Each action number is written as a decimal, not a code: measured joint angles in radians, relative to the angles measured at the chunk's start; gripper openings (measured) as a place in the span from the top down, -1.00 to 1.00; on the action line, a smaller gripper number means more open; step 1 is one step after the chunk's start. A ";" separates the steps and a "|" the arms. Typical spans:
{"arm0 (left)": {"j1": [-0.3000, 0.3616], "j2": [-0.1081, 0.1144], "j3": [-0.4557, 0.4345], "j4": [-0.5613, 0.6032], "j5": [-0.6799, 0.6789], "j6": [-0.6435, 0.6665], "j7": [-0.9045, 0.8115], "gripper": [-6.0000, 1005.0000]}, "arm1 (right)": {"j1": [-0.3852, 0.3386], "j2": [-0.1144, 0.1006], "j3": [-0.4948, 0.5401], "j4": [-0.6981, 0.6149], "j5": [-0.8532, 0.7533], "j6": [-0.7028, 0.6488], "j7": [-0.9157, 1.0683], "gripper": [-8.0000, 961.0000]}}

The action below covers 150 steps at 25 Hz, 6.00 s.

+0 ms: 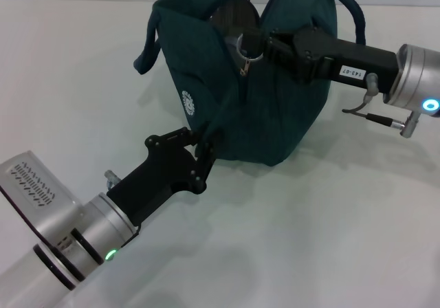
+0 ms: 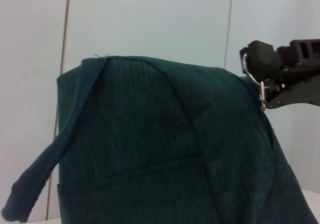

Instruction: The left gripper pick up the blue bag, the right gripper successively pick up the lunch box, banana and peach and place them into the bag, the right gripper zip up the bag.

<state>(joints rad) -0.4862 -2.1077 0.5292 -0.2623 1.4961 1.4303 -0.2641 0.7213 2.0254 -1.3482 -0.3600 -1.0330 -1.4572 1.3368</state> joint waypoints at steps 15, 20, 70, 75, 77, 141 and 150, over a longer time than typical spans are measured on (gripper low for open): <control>-0.012 0.000 0.010 -0.002 0.016 -0.046 0.039 0.84 | 0.006 -0.001 0.008 0.000 0.036 0.029 -0.006 0.96; -0.019 0.000 0.016 -0.002 0.017 -0.047 0.060 0.85 | 0.009 -0.001 0.008 -0.001 0.038 0.044 -0.007 0.96; 0.000 0.002 0.054 0.030 -0.006 0.186 -0.122 0.19 | -0.101 -0.013 0.000 -0.002 0.044 -0.055 -0.037 0.96; 0.000 0.003 0.074 0.064 0.005 0.213 -0.208 -0.04 | -0.098 -0.012 0.000 -0.002 0.043 -0.054 -0.038 0.96; -0.004 0.003 0.075 0.064 0.016 0.215 -0.222 -0.12 | -0.097 -0.011 0.000 -0.002 0.043 -0.054 -0.038 0.96; -0.074 0.006 0.092 0.140 0.046 0.172 -0.279 0.89 | -0.053 -0.006 0.009 -0.002 0.060 -0.020 -0.045 0.96; -0.064 0.003 0.089 0.130 0.036 0.202 -0.302 0.88 | -0.047 -0.003 0.001 0.003 0.061 -0.008 -0.047 0.96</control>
<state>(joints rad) -0.5498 -2.1048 0.6185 -0.1319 1.5325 1.6328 -0.5661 0.6746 2.0224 -1.3471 -0.3573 -0.9722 -1.4657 1.2902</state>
